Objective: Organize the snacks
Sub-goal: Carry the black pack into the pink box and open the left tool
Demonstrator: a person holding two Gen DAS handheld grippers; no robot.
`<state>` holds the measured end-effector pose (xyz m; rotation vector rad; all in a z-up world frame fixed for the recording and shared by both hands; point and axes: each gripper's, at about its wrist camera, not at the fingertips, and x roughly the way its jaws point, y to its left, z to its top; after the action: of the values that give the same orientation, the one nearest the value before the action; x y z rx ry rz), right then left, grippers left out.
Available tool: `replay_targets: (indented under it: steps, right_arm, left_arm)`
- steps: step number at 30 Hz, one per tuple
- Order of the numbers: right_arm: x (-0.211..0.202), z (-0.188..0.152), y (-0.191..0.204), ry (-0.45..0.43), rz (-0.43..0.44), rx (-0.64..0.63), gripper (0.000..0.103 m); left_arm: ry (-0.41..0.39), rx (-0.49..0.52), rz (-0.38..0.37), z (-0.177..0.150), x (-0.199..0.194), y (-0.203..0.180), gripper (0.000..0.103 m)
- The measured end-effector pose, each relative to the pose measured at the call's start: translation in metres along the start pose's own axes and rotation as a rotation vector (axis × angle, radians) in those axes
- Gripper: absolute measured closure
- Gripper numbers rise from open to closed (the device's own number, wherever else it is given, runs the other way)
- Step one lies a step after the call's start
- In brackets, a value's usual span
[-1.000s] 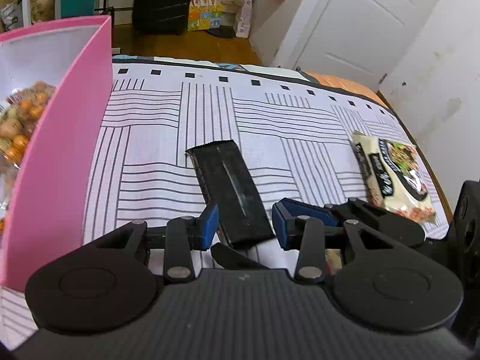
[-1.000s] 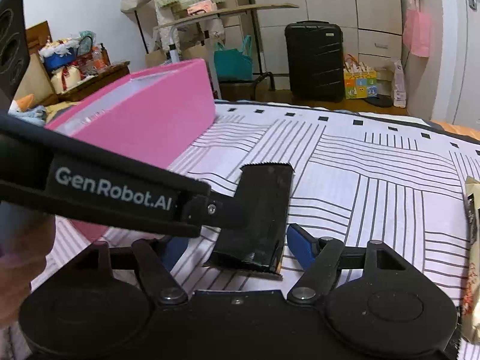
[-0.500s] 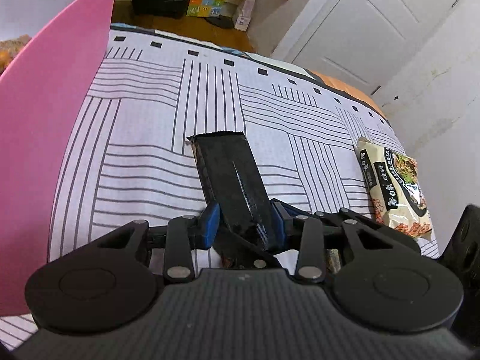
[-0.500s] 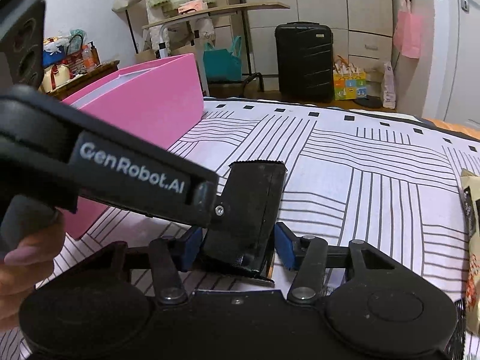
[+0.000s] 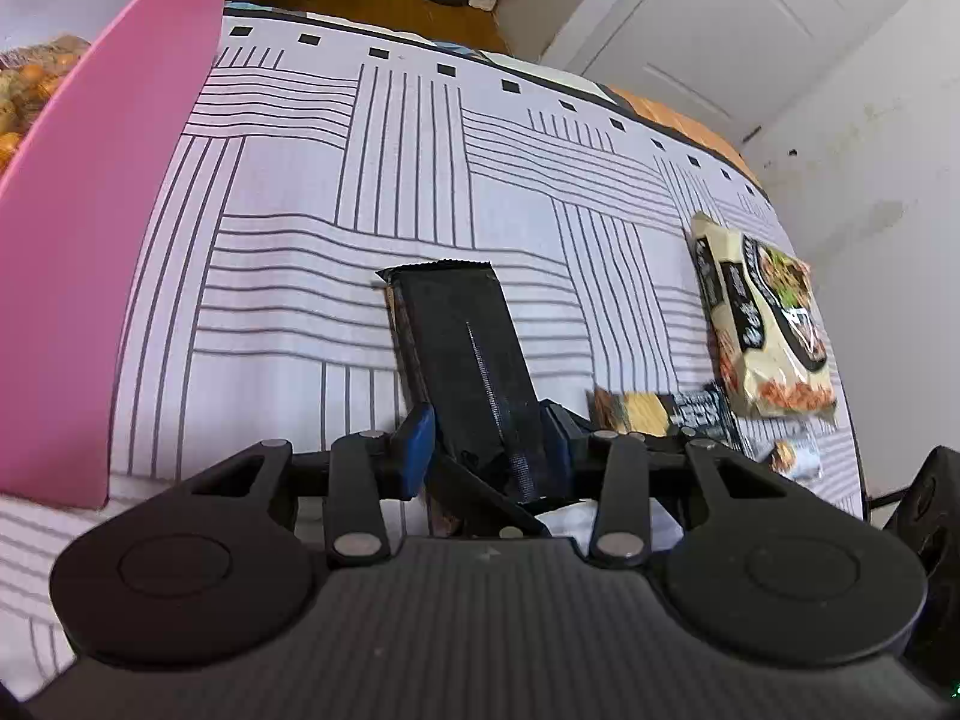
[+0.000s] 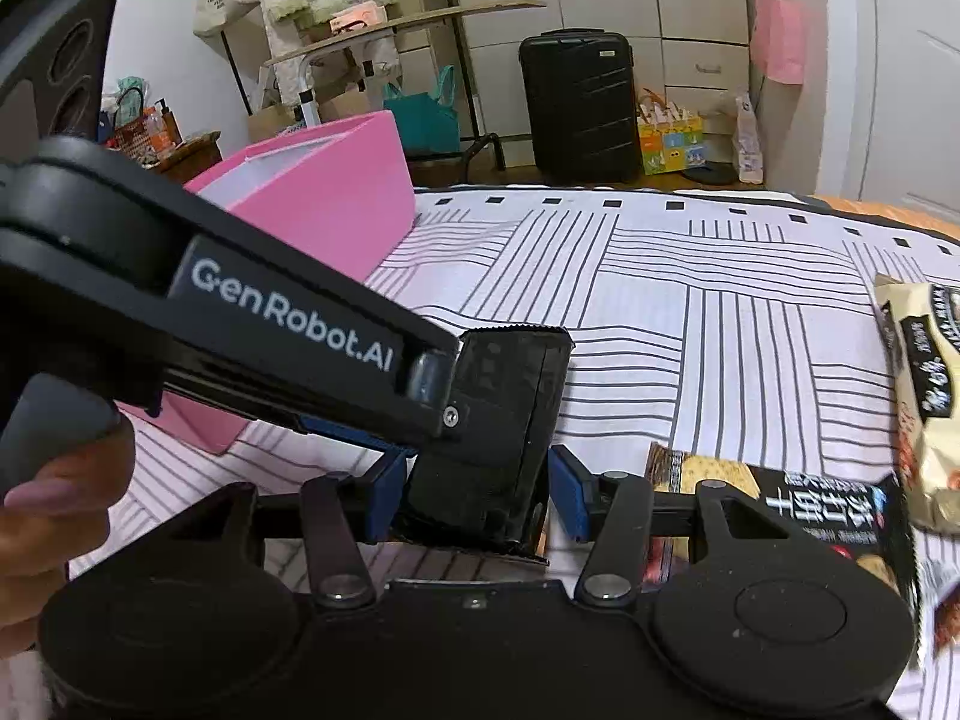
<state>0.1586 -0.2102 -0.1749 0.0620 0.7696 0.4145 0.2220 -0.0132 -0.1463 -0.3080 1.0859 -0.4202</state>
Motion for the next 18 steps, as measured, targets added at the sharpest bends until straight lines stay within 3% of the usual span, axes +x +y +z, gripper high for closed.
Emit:
replay_targets:
  steps: [9,18]
  right_arm:
    - [-0.052,0.008,0.031,0.03,0.002,0.006,0.046]
    - [-0.092,0.029,0.072,-0.05,-0.001,-0.125,0.046]
  left_arm:
    - [0.044,0.066,0.01,-0.014,-0.051,-0.024,0.065]
    - [-0.049,0.095,0.02,-0.029,-0.119,-0.031,0.065]
